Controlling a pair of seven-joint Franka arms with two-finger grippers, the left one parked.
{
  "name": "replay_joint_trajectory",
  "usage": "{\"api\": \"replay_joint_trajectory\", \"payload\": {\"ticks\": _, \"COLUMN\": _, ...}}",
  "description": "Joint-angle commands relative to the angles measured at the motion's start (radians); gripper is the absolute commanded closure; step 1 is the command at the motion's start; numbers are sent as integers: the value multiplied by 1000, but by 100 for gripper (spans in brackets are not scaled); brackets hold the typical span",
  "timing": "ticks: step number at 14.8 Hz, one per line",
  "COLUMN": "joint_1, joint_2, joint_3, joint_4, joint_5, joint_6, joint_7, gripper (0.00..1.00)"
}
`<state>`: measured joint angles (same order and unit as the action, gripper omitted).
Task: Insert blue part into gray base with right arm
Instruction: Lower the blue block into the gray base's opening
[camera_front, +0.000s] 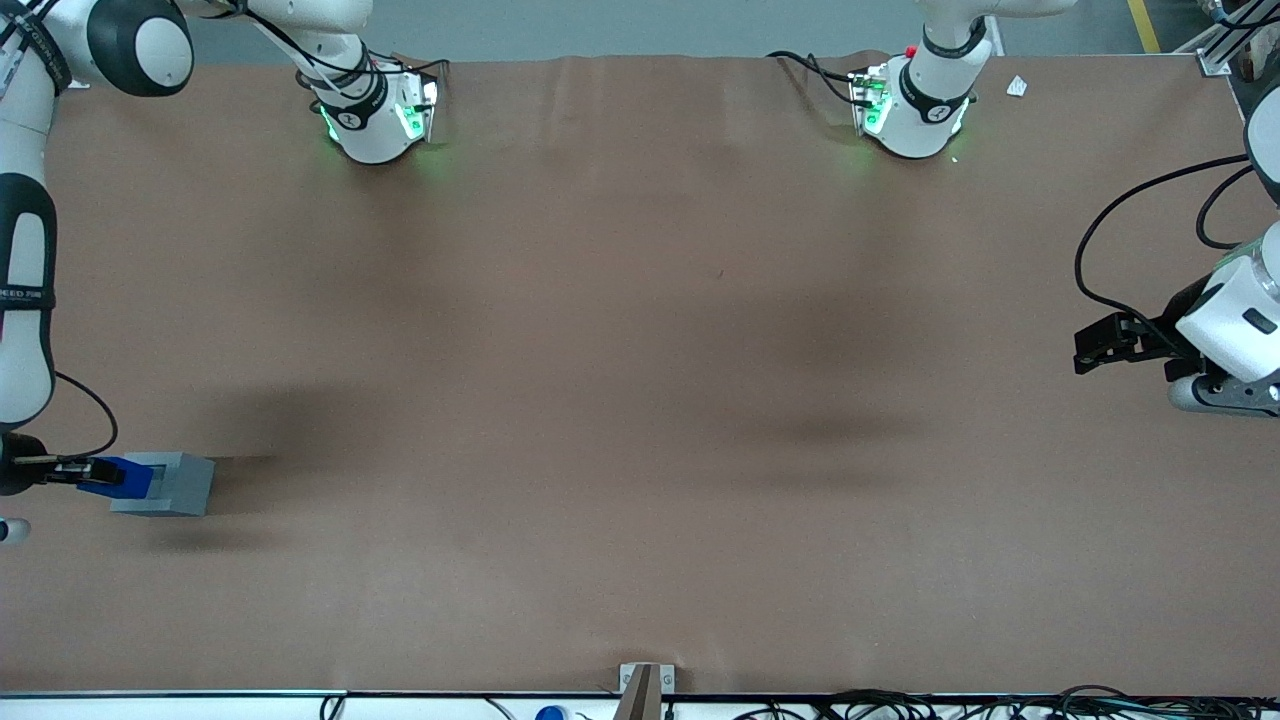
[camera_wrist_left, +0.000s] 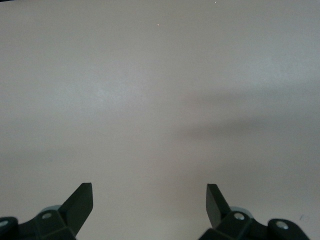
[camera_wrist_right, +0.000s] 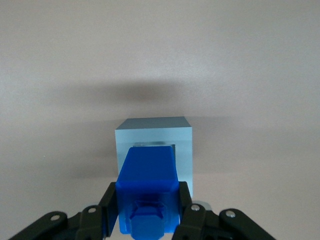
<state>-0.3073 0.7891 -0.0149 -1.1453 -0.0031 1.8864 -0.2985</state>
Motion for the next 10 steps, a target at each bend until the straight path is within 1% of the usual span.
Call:
{"api": "replay_joint_trajectory", "payload": {"ticks": 1, "joint_1": -1, "joint_2": 24, "joint_3": 6, "joint_4": 9, "joint_5": -11, "joint_6": 11, "joint_7": -5, "gripper": 100}}
{"api": "replay_joint_trajectory", "payload": {"ticks": 10, "joint_1": -12, "joint_2": 24, "joint_3": 4, "joint_4": 10, "joint_5": -23, "joint_6": 7, "joint_7": -25, "gripper": 100}}
